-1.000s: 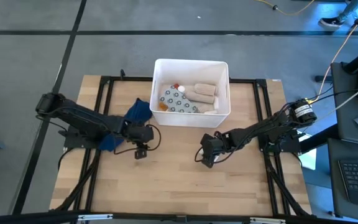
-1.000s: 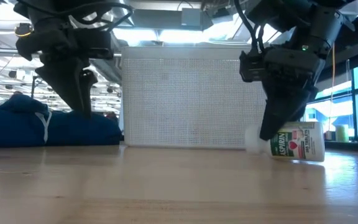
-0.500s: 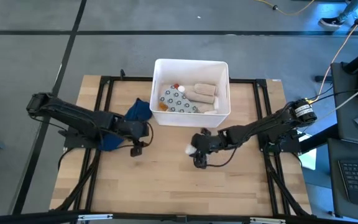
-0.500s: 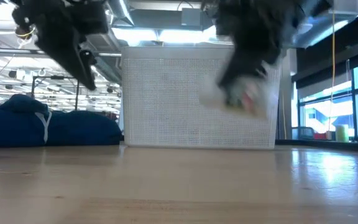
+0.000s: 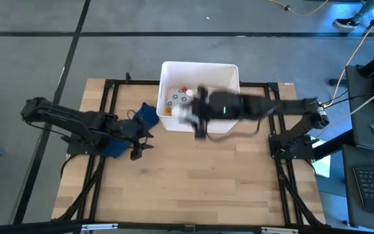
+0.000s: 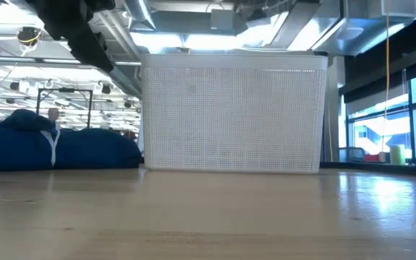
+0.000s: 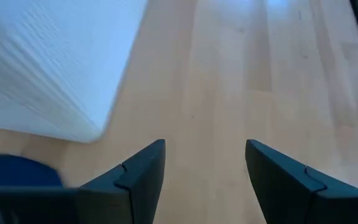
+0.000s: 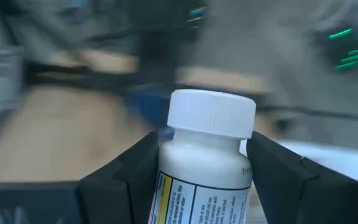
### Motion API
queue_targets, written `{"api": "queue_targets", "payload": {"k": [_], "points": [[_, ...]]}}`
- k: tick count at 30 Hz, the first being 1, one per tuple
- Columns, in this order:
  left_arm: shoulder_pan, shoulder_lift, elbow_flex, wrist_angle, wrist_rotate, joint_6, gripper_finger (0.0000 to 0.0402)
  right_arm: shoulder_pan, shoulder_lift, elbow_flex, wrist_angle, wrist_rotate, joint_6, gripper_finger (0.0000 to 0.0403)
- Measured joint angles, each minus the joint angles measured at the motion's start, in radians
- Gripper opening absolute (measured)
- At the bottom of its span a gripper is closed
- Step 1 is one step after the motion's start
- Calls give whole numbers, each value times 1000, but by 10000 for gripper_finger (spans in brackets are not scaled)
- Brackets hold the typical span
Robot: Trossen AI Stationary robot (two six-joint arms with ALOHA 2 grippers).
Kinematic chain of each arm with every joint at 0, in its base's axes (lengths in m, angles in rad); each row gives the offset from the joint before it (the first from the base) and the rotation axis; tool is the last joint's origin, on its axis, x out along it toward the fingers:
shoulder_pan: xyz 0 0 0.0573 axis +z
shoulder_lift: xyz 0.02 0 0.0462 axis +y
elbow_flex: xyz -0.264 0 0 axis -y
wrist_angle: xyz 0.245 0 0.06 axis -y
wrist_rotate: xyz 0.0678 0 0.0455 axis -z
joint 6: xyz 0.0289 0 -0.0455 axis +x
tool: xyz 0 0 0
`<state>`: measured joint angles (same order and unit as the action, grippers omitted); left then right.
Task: Pick & place medical supplies in basket/bin
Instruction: Put the white and green pill bottle into the white bin
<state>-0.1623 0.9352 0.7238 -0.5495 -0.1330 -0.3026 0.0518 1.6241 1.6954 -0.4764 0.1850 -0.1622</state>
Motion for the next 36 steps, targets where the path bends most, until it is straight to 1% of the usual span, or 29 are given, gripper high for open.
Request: {"api": "queue_targets", "payload": {"k": [2,4,5,7,10,12,14,19,21,23,26,29,31,36], "points": [[0,-23,0,2,-29,33,214,-80,12,44,-2,22,-62,212],[0,-60,0,28,-46,45,214,-168,36,68,-5,1,-85,212],[0,-87,-1,48,-54,53,214,-215,52,75,-6,-34,-88,212],[0,-152,-19,139,-60,97,214,-302,91,81,-10,-116,-106,212],[2,-263,-73,248,-5,181,214,-412,161,87,-4,-209,-148,213],[2,-323,-107,304,21,206,214,-469,217,87,1,-245,-186,213],[2,-372,-140,340,20,220,214,-508,282,87,35,-263,-213,213],[2,-429,-196,369,-15,214,214,-542,422,87,102,-264,-289,213],[3,-434,-209,370,-15,211,214,-541,460,87,108,-220,-341,213],[2,-434,-211,365,-16,210,214,-540,491,86,107,-203,-349,213],[2,-427,-211,368,-42,211,214,-541,524,86,124,-192,-349,215],[2,-425,-211,364,-92,211,214,-539,545,86,134,-139,-345,223],[2,-425,-211,370,-108,218,214,-538,555,86,128,-121,-344,231],[2,-430,-211,392,-85,211,214,-538,565,86,100,-119,-340,255]]}}
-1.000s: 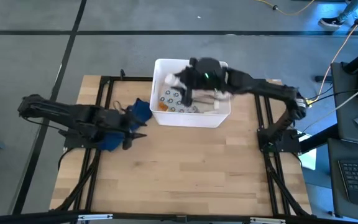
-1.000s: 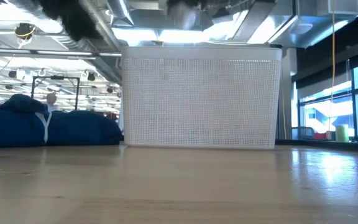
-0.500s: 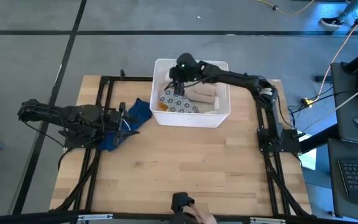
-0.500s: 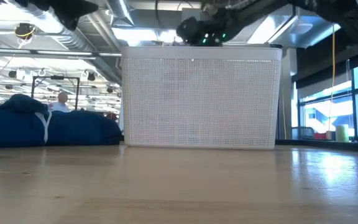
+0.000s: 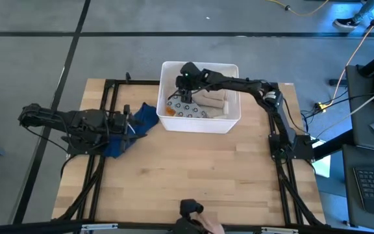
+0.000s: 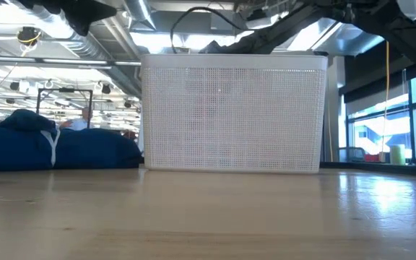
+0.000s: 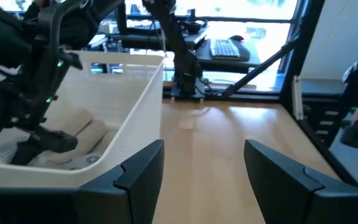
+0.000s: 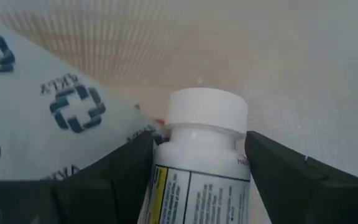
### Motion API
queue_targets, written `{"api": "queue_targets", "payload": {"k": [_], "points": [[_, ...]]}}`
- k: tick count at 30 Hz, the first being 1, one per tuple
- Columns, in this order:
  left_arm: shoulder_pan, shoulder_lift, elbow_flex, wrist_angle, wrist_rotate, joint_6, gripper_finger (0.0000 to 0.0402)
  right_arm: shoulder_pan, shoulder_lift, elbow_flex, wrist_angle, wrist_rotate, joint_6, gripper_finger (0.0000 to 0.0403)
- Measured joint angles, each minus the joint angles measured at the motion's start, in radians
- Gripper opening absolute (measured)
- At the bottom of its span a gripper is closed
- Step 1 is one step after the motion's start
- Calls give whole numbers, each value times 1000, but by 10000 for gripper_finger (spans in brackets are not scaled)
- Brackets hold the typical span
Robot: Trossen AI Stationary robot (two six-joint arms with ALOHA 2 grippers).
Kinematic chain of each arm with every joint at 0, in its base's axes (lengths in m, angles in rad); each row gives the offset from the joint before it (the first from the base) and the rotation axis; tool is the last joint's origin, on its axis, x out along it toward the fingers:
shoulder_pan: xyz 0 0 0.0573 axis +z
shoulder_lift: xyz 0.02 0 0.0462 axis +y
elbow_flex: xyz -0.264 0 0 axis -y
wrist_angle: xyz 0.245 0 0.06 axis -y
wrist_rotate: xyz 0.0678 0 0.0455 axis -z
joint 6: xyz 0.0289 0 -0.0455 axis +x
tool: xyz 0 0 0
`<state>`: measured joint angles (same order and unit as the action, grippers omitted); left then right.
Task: Pick & place medical supplies in basket/bin
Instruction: Put the white and green pill bottle into the white bin, then return to Home Position
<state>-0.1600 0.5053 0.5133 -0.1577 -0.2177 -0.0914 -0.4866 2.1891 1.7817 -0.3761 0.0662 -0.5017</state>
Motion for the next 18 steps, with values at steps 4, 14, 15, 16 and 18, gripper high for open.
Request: {"api": "queue_targets", "payload": {"k": [4,14,15,16,18], "points": [[0,5,0,27,6,0,214,0,-2,0,10,-4,0,288],[0,7,0,81,2,-2,214,32,-94,0,-48,117,26,364],[0,7,0,81,1,-2,214,39,-119,0,-82,95,51,364],[0,7,-3,85,0,-4,214,48,-145,0,-117,63,78,364],[0,5,-45,154,0,-7,214,67,-206,1,-193,-30,146,365]]}}
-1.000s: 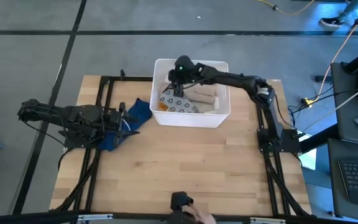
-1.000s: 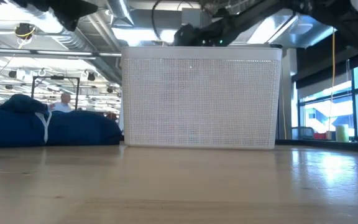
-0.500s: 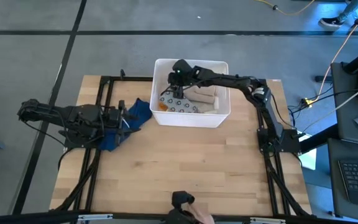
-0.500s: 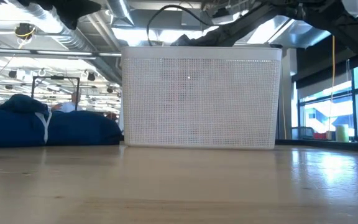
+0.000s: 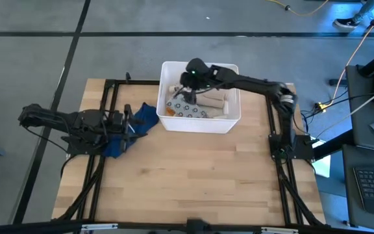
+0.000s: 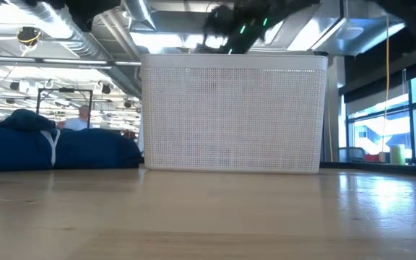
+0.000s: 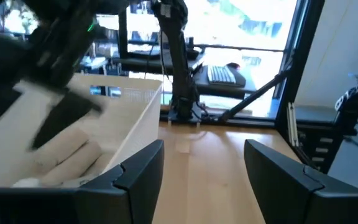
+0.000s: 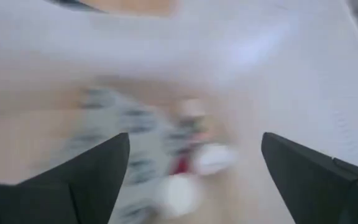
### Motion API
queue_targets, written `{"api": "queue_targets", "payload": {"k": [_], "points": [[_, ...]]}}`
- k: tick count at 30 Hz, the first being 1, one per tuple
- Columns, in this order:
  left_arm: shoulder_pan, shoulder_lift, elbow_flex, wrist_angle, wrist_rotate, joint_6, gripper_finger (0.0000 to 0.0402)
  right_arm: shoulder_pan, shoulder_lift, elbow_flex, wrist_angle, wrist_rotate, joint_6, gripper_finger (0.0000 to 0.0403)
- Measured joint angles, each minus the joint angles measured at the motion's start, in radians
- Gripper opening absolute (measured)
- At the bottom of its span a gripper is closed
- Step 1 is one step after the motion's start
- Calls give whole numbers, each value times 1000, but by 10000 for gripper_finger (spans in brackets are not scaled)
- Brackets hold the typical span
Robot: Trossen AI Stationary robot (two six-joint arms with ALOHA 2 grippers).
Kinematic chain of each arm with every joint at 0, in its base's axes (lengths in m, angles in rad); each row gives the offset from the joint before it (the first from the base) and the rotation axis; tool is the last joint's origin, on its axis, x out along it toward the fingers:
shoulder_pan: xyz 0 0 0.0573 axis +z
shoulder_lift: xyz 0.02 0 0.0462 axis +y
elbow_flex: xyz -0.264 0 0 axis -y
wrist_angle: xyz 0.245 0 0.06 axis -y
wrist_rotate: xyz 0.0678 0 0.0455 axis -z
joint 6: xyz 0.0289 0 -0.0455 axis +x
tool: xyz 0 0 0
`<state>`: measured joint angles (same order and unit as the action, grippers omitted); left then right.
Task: Pick & place medical supplies in basket/bin
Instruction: Return to Home Position
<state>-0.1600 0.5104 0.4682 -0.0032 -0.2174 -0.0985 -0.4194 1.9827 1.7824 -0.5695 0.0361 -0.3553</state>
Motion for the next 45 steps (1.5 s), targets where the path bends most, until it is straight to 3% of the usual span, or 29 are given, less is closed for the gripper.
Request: {"api": "queue_targets", "payload": {"k": [3,7,15,21,27,31,45], "points": [[0,-32,-121,137,18,-1,214,47,-101,-25,-110,-129,112,365],[4,-118,-258,235,28,-42,214,172,-283,-179,-134,-182,215,365],[49,-338,-346,185,12,-35,214,468,-774,-725,220,-179,352,365],[89,-438,-348,54,-23,-29,214,603,-1060,-970,314,-161,396,365],[106,-502,-351,-7,-19,-29,214,633,-1263,-1274,616,-160,488,365],[106,-510,-401,46,-22,-21,213,634,-1366,-1432,722,-158,507,365],[169,-511,-460,57,-26,-88,212,633,-1567,-1683,891,-158,579,365]]}}
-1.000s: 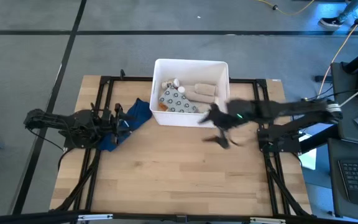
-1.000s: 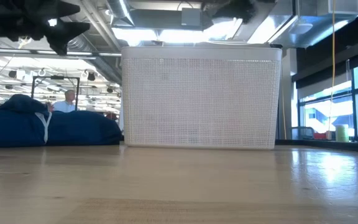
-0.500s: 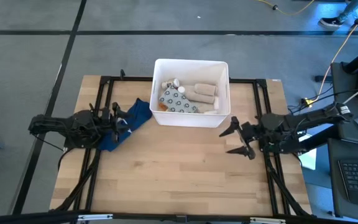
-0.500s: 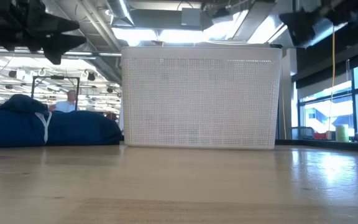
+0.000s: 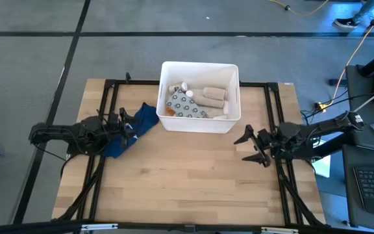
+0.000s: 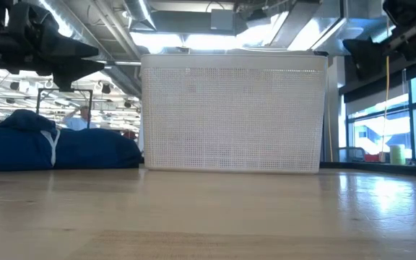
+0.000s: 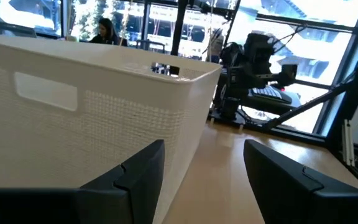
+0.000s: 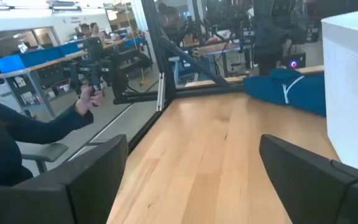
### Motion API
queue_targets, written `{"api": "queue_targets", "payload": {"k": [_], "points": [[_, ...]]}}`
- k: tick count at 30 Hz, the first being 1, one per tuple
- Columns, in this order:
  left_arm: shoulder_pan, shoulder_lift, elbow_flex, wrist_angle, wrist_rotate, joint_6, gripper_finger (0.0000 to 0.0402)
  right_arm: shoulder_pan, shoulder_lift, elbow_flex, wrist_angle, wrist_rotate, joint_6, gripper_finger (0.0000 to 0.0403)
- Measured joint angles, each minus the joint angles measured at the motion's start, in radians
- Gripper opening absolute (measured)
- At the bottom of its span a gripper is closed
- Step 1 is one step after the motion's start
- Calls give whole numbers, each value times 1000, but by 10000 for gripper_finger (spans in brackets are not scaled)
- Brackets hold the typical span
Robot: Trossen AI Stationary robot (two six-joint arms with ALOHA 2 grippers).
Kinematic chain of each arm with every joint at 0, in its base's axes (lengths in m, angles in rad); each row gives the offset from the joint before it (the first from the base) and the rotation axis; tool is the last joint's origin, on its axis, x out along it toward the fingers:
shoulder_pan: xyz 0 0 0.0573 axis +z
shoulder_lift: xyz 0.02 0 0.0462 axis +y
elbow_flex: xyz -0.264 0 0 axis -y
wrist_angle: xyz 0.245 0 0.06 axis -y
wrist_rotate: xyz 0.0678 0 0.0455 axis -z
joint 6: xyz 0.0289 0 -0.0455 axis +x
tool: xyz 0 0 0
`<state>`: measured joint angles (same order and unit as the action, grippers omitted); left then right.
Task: Pick & place medical supplies in basket/bin
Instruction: Return to Home Position
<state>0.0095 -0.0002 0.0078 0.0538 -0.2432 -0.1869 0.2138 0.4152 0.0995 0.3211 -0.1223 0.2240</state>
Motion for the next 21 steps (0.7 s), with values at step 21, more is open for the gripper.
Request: {"api": "queue_targets", "payload": {"k": [21], "points": [[54,0,0,2,-10,70,216,-3,-412,-91,-244,366,-157,365]]}}
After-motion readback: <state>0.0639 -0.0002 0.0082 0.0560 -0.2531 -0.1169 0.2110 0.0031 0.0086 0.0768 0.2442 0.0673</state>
